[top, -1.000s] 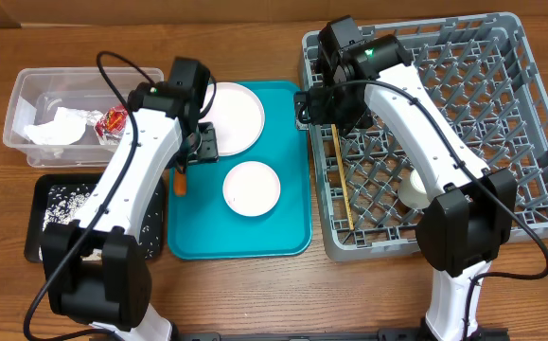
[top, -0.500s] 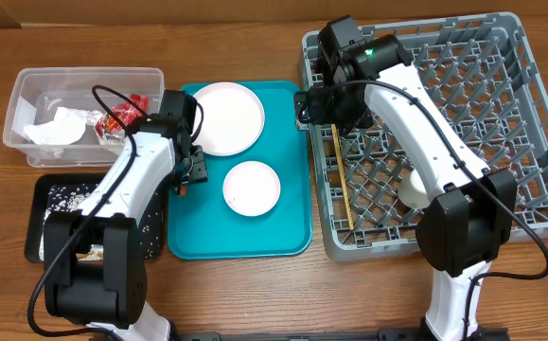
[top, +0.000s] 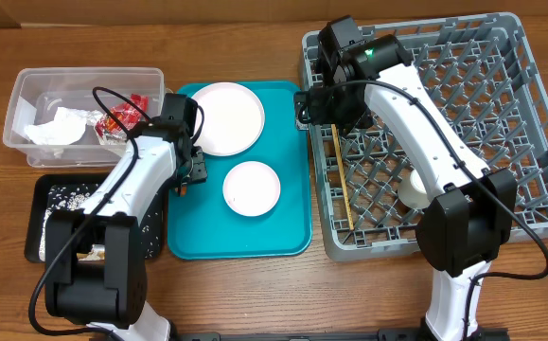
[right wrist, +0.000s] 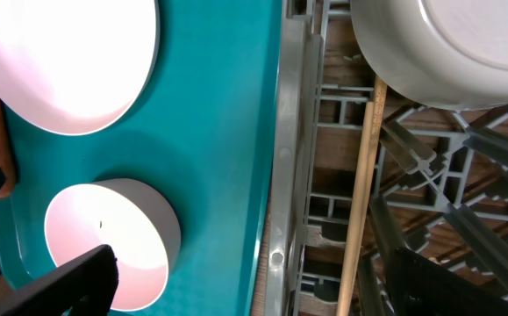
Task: Sort waste into correct bins and load items into the dishwasher
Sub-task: 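Grasp the orange carrot on the teal tray with the left gripper, then carry the carrot left and release it onto the black tray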
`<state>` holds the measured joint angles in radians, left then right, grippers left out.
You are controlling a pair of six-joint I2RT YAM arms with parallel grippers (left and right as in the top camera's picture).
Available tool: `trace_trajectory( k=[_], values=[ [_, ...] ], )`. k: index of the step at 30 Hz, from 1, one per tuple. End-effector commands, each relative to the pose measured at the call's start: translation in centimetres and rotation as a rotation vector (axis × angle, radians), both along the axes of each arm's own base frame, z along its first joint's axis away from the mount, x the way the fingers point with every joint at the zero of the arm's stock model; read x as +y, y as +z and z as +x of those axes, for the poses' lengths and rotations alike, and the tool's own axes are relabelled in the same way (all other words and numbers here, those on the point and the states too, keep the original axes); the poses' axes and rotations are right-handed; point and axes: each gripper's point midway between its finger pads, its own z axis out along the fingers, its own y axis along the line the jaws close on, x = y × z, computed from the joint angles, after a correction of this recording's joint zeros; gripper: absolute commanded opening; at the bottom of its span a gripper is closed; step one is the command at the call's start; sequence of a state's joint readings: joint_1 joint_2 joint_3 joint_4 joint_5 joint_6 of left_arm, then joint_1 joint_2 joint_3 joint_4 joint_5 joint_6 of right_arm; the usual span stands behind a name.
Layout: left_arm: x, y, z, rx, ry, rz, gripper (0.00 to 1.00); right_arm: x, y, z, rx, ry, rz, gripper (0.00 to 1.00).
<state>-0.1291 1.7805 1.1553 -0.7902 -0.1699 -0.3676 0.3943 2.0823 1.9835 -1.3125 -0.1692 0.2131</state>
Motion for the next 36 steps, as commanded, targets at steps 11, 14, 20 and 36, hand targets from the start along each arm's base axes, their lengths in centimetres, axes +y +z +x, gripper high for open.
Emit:
trace_trajectory(
  k=[11, 14, 20, 36],
  values=[
    [0.6, -2.0, 0.2, -0.053, -0.021, 0.023, 0.49, 0.4, 1.8, 0.2, -0.043, 0.002, 0.024, 1.00],
    [0.5, -2.0, 0.3, -0.057, -0.021, 0.020, 0.44, 0.4, 1.8, 0.2, -0.043, 0.002, 0.024, 1.00],
    [0.5, -2.0, 0.3, -0.057, -0.021, 0.019, 0.30, 0.4, 1.8, 0.2, -0.044, 0.002, 0.024, 1.00],
    [0.2, 1.9, 0.3, -0.015, -0.024, 0.009, 0.04, 0.4, 1.8, 0.2, -0.043, 0.002, 0.024, 1.00]
  ],
)
